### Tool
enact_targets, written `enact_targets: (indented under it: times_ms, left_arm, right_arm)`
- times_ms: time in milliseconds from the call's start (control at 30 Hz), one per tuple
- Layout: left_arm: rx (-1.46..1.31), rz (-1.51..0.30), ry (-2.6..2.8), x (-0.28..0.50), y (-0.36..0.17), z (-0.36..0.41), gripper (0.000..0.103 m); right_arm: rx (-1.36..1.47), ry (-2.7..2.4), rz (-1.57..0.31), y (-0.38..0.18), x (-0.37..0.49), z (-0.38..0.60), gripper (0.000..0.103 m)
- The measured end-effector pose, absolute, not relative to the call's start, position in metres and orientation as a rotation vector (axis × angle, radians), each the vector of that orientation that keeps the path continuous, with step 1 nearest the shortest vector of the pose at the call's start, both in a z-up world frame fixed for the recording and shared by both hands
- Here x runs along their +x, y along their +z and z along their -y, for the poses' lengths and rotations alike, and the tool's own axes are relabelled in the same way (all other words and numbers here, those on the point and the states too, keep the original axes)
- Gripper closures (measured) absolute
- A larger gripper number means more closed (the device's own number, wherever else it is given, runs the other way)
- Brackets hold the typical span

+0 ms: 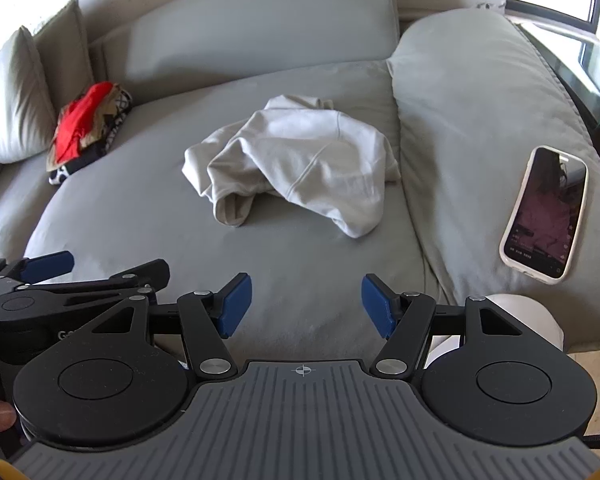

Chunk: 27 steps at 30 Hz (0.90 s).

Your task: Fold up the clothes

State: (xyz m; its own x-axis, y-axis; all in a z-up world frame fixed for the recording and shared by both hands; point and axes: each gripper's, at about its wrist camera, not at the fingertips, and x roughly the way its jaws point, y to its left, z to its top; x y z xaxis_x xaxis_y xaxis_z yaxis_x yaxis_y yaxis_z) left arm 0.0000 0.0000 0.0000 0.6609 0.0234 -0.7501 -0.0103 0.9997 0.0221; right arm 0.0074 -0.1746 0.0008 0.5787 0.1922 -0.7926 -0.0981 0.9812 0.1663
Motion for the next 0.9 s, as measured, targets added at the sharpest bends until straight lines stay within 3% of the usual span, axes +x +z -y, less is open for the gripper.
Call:
enact_targets:
  times_ms: [900]
  left_arm:
    - [0.019, -0.885, 0.038, 0.0052, -0.0041, -0.001, 0.002]
  right_arm:
    - [0.116, 0.17, -0.956, -0.0008, 0.0127, 0.1734, 0.035]
